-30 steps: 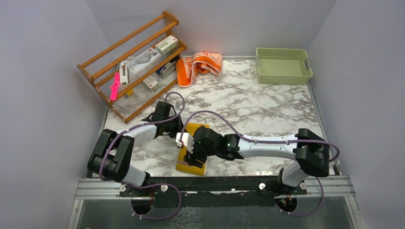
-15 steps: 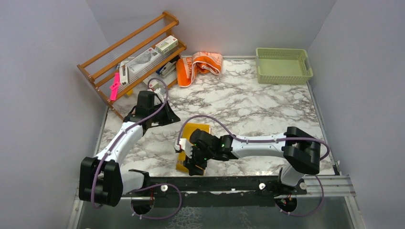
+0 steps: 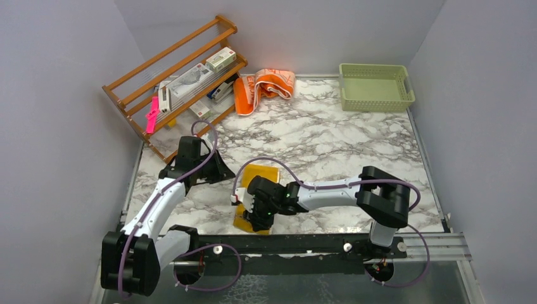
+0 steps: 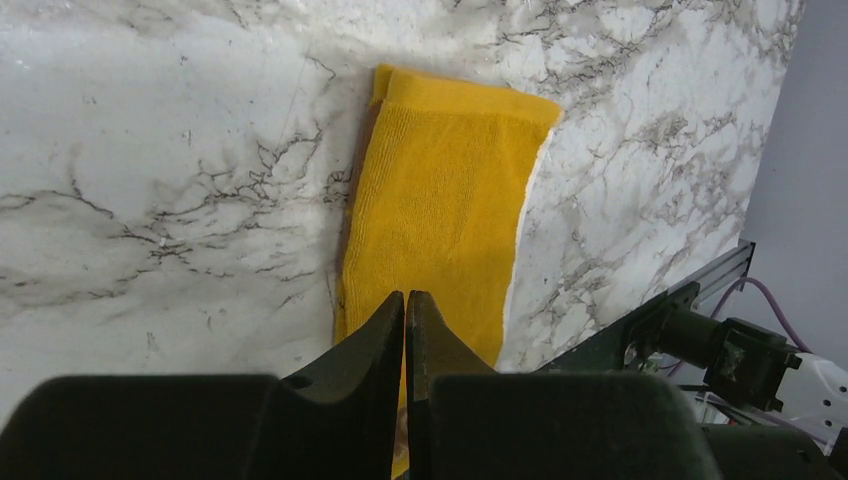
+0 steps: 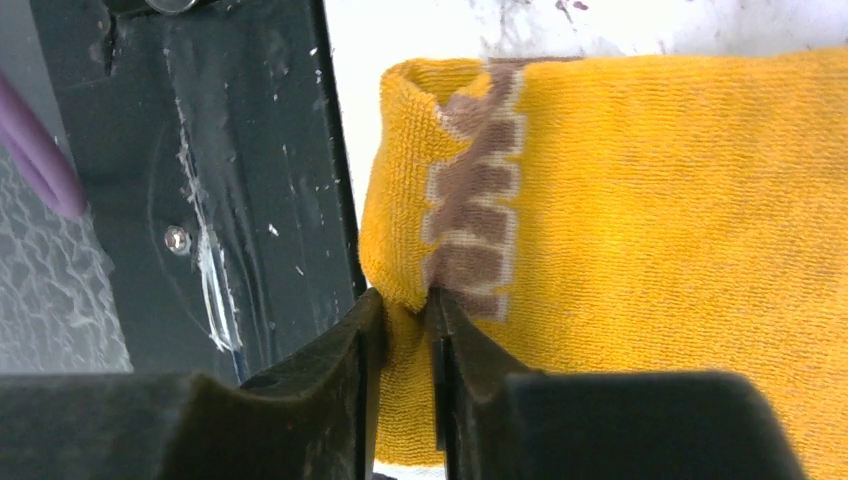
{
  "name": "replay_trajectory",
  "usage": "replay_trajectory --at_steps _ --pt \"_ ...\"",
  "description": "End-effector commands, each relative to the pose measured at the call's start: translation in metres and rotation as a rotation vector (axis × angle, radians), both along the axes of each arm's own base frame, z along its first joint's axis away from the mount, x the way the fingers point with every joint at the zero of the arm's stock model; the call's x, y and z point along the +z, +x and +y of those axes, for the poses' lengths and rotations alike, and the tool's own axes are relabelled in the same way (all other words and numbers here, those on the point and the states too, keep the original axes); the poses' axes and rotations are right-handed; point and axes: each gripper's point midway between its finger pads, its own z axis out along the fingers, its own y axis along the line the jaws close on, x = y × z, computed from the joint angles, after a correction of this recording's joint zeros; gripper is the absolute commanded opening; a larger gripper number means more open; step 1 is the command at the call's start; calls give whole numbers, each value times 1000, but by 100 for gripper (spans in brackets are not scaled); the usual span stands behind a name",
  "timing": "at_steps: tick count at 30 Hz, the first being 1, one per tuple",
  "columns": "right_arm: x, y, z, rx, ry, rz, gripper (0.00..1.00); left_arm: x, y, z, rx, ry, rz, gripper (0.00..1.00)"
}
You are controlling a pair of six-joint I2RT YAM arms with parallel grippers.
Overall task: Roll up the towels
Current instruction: Roll the towel at the center of the board.
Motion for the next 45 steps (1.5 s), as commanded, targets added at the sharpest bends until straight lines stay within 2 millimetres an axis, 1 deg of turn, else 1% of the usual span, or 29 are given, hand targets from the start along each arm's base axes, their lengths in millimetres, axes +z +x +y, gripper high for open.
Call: replay_trajectory --at_steps 1,3,5,8,11,13,15,16,18,20,22,25,27,29,34,37,45 --pt "-13 6 1 -40 -49 -8 12 9 -13 -4 9 -55 5 9" --pt "-17 7 0 -52 -65 -8 2 12 -16 -4 15 -62 5 9" --pt "-18 9 0 -65 -71 -9 1 15 -18 -3 25 -67 4 9" --pt "-11 11 0 -73 -52 19 1 17 -22 -4 25 -81 4 9" --pt "8 15 1 -78 6 85 1 17 -26 -5 22 -89 8 9" --pt "23 26 -1 -93 54 134 1 17 -28 -6 15 -96 9 9" --pt "40 32 -4 -77 108 235 1 20 -29 -8 -1 -109 7 9" --pt "47 41 -8 -86 121 282 1 22 -30 -10 -11 -116 5 9" --pt "60 46 -11 -72 153 366 1 25 -31 -12 -24 -127 -2 9" --pt "68 49 -13 -57 171 439 1 28 -31 -12 -30 -133 -12 9" --pt "72 49 -14 -32 178 522 1 30 -33 -13 -35 -140 -18 9" --pt "66 51 -15 -26 158 646 1 29 -36 -15 -45 -152 -14 9" --pt "51 55 -15 -47 126 688 1 29 -38 -16 -51 -159 -14 9" --pt "43 55 -15 -51 112 711 1 29 -40 -17 -61 -170 -12 9" --pt "37 53 -14 -45 109 749 1 30 -47 -22 -81 -205 -14 8" --pt "27 52 -14 -53 91 775 1 28 -52 -25 -88 -228 -7 8" --pt "-6 53 -16 -107 27 816 4 6 -67 -35 -76 -224 49 6"
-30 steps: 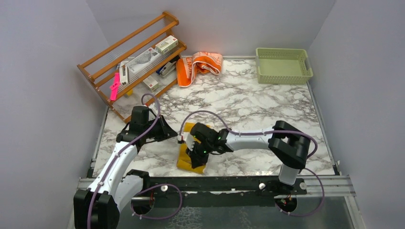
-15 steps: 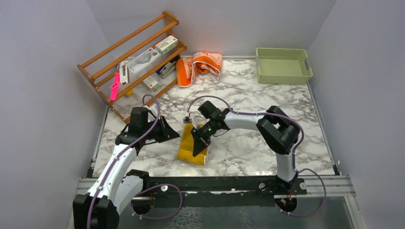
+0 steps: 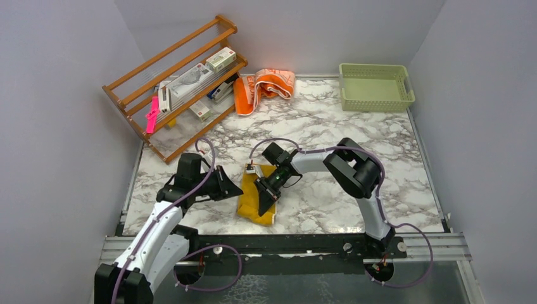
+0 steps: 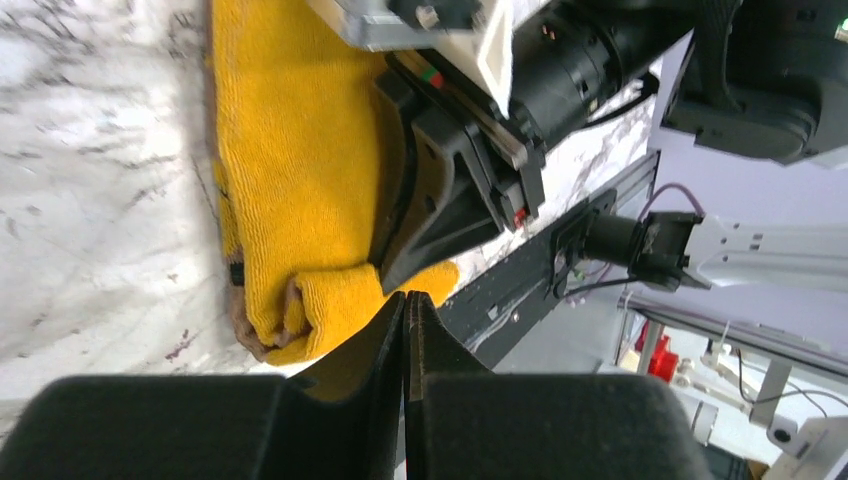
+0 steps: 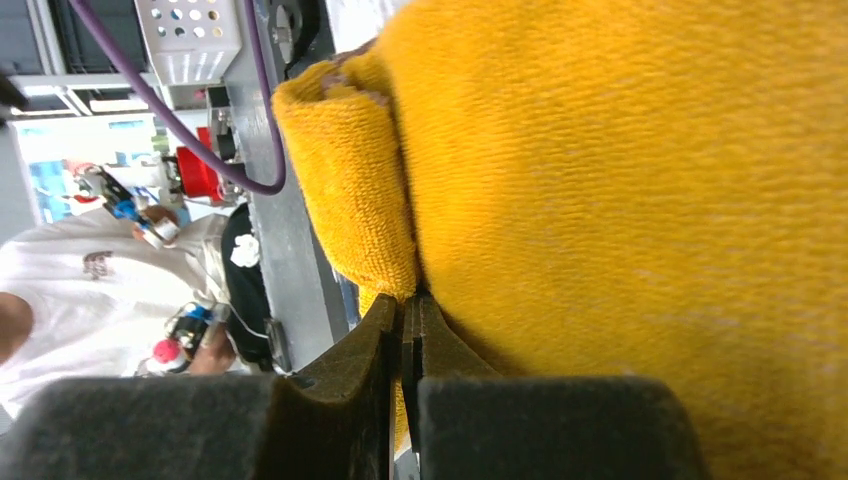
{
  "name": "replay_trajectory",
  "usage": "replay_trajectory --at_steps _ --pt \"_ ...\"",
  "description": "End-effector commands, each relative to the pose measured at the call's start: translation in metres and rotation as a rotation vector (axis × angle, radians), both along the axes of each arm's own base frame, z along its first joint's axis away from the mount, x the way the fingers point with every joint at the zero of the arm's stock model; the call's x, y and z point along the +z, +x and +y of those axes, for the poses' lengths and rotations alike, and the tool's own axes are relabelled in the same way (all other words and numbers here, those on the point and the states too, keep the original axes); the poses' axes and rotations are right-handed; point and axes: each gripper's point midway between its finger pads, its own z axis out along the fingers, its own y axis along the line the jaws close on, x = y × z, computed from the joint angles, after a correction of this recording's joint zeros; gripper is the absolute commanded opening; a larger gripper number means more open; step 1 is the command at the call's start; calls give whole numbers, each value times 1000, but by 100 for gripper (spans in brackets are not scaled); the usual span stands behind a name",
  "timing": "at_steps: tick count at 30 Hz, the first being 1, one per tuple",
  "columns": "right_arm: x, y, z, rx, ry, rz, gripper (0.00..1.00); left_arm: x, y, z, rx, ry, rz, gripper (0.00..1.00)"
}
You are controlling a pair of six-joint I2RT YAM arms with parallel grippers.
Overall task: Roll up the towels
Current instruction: Roll the towel at the center of the board.
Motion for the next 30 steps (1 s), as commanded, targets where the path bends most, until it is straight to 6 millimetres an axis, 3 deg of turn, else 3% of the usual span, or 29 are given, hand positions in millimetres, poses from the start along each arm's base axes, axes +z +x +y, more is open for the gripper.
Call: replay_trajectory --at_steps 1,6,16,23,24,26,29,30 --pt "-13 2 2 -11 -16 37 4 -7 -5 -11 5 -16 16 5" --pt "-23 4 1 -20 -31 52 4 -27 -11 -24 -20 23 59 1" --pt "-26 6 -3 -28 -37 57 4 -59 -24 -27 -49 106 120 0" --pt "-26 13 -2 -34 -55 8 6 -95 -32 -14 -19 235 168 0" --pt "-26 16 -2 -39 -65 -21 9 -99 -33 -11 -12 252 173 0" --pt "-19 24 -2 -48 -63 -111 25 -106 -36 -6 1 275 180 0" --pt "14 45 0 -119 0 -340 53 -111 -37 -3 14 288 181 0" --pt "28 53 0 -148 22 -432 56 -111 -37 -2 18 290 182 0"
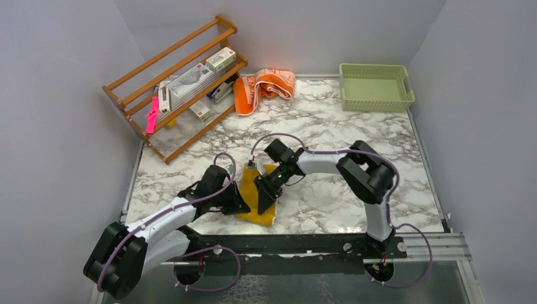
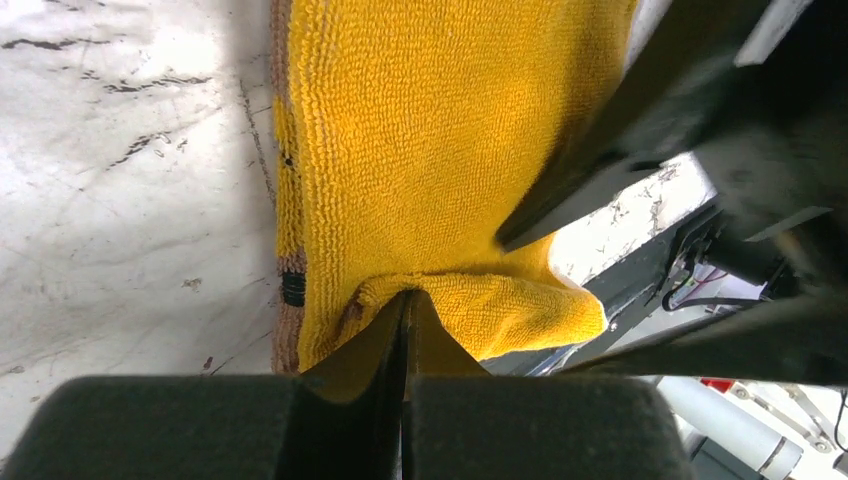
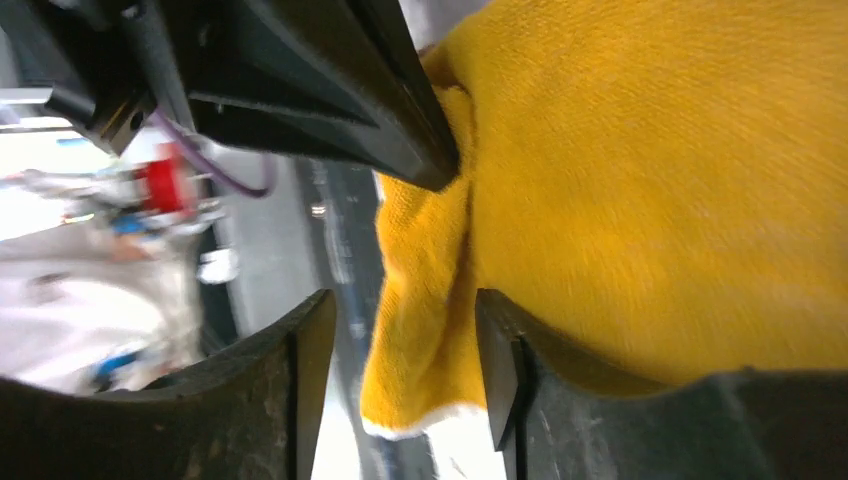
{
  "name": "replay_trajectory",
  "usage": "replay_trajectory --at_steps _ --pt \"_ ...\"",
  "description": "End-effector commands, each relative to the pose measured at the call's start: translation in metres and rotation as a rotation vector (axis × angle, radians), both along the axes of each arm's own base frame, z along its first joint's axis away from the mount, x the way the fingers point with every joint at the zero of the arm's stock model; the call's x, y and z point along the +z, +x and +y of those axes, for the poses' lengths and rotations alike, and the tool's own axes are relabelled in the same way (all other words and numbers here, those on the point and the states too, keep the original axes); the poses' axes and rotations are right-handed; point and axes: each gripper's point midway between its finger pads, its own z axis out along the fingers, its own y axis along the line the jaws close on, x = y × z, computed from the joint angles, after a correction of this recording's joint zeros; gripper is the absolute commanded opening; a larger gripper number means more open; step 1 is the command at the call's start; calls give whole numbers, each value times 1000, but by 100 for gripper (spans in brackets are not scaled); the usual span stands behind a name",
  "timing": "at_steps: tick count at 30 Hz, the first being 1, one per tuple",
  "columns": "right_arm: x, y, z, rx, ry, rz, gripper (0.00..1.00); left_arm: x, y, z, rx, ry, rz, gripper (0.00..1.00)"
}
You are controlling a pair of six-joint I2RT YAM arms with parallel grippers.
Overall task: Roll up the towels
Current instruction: Roll the towel at the center of the board.
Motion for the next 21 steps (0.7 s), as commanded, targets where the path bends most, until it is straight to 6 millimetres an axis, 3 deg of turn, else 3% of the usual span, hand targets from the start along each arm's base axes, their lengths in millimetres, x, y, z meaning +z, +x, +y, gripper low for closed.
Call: replay_trajectory --at_steps 1,4,7,10,14,21 --pt "35 54 2 -140 48 -506 57 -22 -1 19 53 106 -2 0" --pt "77 55 4 -171 134 -738 57 -24 -2 20 55 115 5 0" --pt "92 40 5 -154 154 -929 59 -26 -2 20 51 118 8 0" --pt "85 17 7 -119 137 -1038 59 -27 -2 20 50 117 11 0" --pt "58 -10 10 -63 81 -1119 59 -27 -3 19 45 114 19 0" --pt "24 -17 19 -22 13 -1201 60 -27 -5 18 43 106 21 0"
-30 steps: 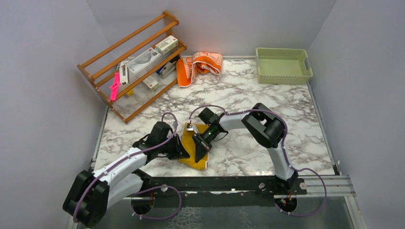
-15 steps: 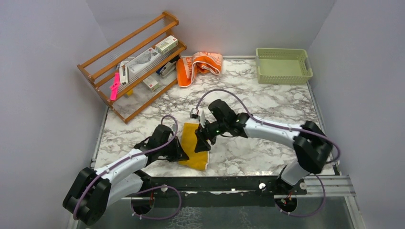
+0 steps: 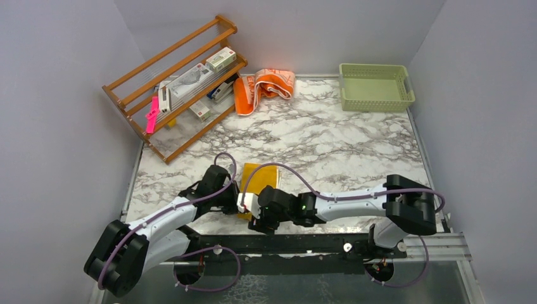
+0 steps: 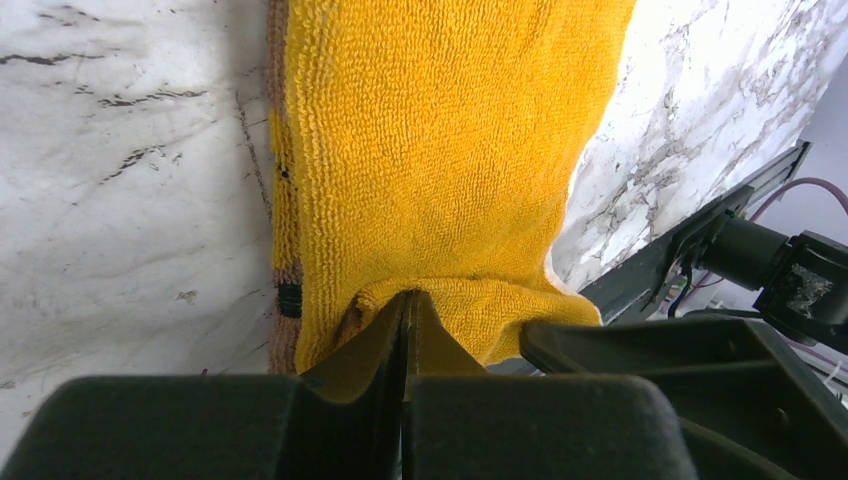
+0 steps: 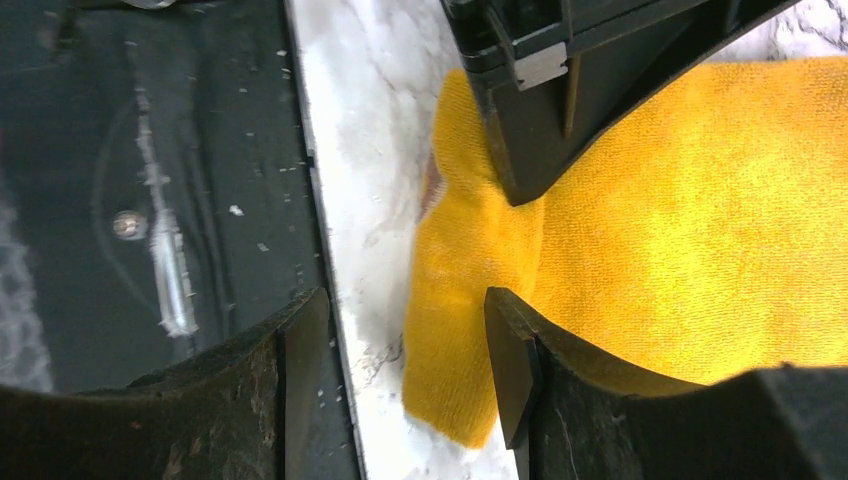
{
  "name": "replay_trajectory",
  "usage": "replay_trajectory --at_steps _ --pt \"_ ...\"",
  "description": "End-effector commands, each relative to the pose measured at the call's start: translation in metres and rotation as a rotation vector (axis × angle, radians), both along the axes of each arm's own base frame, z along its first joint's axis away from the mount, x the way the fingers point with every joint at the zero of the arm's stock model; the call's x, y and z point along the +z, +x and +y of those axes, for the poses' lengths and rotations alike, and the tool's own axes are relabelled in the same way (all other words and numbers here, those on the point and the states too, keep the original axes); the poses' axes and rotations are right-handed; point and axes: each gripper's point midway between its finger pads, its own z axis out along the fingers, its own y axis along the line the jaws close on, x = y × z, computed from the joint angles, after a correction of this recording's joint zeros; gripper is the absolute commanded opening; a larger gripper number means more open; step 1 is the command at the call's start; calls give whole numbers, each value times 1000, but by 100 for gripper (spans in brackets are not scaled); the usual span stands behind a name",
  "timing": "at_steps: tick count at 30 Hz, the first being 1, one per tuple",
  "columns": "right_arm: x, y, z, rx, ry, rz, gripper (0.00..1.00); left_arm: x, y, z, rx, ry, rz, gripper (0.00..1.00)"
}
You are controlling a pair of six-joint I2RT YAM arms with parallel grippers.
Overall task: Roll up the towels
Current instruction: Roll the towel at the center of the board.
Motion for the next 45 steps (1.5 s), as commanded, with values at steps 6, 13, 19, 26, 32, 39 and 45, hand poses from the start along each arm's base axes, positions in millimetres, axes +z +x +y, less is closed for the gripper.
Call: replay_trajectory --at_steps 6,13,19,26,32,39,45 --pt "-19 22 17 -64 -18 -158 57 -29 -10 21 29 112 40 0" --pt "-46 21 8 -91 -90 -130 46 -29 -11 20 27 104 46 0" --pt "-56 16 3 -119 -138 -82 20 -19 -6 19 47 92 29 0" --pt "-40 -3 7 -56 -79 164 9 53 37 17 93 47 -142 2" --pt "-9 16 1 -41 27 527 9 89 53 12 63 13 -212 5" --pt "-18 16 -1 20 -5 879 10 75 44 5 29 -28 -176 3" --pt "-30 34 -9 -18 30 1091 10 71 39 -1 38 -86 -150 2"
